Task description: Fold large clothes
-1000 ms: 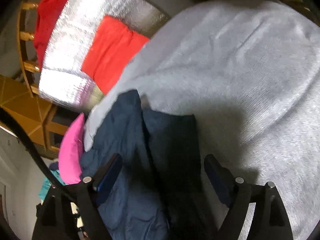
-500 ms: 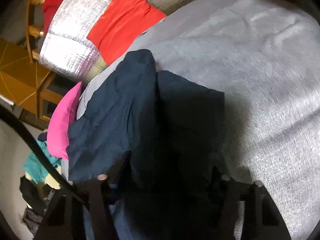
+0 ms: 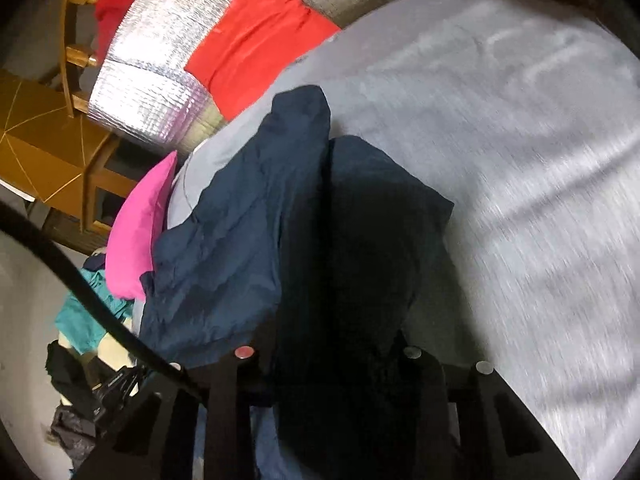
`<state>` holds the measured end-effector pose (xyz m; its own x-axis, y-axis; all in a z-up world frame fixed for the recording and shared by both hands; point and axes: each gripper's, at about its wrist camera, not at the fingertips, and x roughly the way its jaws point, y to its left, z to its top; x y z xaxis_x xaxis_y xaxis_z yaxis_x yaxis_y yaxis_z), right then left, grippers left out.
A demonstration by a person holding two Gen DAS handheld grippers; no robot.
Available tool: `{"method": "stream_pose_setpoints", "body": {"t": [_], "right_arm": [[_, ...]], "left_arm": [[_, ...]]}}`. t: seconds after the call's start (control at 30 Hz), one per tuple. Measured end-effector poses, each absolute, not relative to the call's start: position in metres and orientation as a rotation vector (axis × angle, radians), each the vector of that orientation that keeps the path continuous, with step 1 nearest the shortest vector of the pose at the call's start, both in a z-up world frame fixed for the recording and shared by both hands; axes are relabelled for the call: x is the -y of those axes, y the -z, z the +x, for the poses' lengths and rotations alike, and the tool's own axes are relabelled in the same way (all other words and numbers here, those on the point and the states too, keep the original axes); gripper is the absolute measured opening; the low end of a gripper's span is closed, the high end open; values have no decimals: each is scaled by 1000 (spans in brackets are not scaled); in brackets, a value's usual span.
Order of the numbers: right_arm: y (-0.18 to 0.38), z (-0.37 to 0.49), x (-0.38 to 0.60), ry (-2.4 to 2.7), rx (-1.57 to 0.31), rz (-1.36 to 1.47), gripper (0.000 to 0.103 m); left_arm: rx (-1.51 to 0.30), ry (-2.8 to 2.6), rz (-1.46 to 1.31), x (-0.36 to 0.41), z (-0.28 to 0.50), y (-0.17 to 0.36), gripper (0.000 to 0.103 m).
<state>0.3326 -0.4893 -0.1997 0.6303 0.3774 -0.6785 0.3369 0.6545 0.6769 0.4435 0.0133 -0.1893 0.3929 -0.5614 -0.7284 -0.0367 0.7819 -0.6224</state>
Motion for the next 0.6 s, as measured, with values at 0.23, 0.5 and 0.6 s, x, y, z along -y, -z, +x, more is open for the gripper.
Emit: {"method": "stream_pose_setpoints", "body": {"t": [0.23, 0.5, 0.6], "right_arm": [[209, 313, 513, -72, -1041, 930, 60], [173, 314, 557, 58, -823, 973, 79], [179, 342, 552, 70, -807, 994, 79]], "left_arm": [[-1257, 389, -611, -35, 428, 200, 53], [-984, 319, -569, -52, 443, 141, 75], [-950, 331, -604, -42, 469, 144, 75]]}}
